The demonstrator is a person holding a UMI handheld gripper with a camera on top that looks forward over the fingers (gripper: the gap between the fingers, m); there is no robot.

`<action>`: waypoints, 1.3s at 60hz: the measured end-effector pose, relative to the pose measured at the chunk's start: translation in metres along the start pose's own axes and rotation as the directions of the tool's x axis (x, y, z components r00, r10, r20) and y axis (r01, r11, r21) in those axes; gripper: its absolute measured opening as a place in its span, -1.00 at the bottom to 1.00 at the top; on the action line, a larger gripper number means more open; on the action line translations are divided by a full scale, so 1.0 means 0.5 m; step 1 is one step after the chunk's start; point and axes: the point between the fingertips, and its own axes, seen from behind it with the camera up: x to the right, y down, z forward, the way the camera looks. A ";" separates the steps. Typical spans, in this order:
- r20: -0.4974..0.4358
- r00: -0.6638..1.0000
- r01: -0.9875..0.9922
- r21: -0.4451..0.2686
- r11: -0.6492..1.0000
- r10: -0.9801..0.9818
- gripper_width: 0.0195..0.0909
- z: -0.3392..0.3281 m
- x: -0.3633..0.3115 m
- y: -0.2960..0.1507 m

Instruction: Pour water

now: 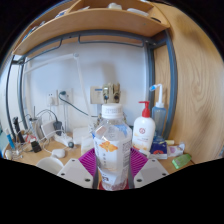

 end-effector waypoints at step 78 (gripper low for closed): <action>0.208 0.977 0.085 -0.227 0.970 -0.037 0.56 -0.418 -0.087 -0.044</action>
